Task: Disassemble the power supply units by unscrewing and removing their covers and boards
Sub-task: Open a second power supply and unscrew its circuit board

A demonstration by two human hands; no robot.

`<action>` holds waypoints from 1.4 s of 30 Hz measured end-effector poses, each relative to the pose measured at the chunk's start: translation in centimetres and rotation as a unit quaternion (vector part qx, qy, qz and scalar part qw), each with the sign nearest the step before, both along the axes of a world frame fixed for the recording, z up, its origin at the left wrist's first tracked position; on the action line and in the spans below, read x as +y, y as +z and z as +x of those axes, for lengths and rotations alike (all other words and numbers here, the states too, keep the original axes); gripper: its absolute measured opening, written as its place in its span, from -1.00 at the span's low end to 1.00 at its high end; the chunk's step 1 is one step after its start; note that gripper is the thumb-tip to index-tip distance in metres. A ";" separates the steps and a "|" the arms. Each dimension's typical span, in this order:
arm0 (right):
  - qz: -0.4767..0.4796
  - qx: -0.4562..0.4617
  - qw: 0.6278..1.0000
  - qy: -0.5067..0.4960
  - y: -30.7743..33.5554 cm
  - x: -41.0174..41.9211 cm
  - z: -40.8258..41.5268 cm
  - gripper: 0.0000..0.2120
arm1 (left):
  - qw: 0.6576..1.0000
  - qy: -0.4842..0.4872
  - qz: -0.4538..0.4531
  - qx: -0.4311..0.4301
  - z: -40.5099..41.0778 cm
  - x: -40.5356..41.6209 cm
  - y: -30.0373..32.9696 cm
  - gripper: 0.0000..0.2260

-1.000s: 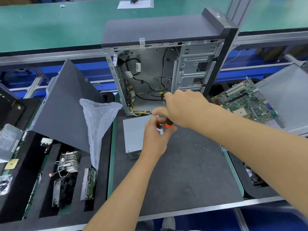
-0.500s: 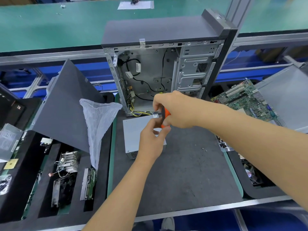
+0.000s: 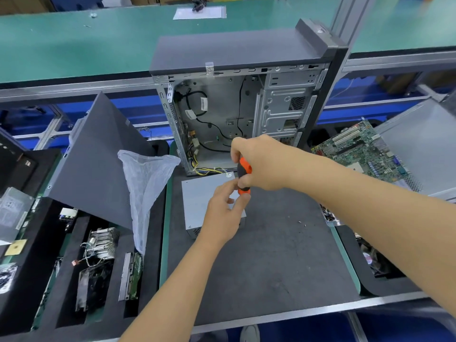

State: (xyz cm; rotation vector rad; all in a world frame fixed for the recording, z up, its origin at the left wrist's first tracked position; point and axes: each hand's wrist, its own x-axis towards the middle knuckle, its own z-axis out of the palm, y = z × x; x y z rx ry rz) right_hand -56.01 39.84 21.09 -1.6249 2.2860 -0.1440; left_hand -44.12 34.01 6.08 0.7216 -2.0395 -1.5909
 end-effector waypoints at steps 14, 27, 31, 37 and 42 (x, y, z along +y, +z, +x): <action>0.018 0.029 0.999 0.008 -0.8 -0.2 0.3 -0.73 | 0.999 0.038 0.021 0.000 -0.2 -0.7 -0.5 -0.64; 0.067 0.229 0.970 -0.050 -0.2 0.0 1.0 -0.44 | 0.966 0.004 -0.202 -0.161 3.2 -2.3 -6.0 -0.73; 0.039 0.162 0.985 -0.036 -0.3 0.1 0.8 -0.61 | 0.960 0.016 -0.221 -0.173 2.8 -2.2 -6.1 -0.74; 0.060 -0.029 0.998 -0.002 -0.3 -0.3 0.3 -0.57 | 0.951 0.031 -0.244 -0.186 2.5 -1.8 -6.6 -0.75; 0.093 0.094 0.990 -0.046 -0.2 -0.3 1.1 -0.40 | 0.952 0.032 -0.239 -0.187 2.5 -1.8 -6.8 -0.81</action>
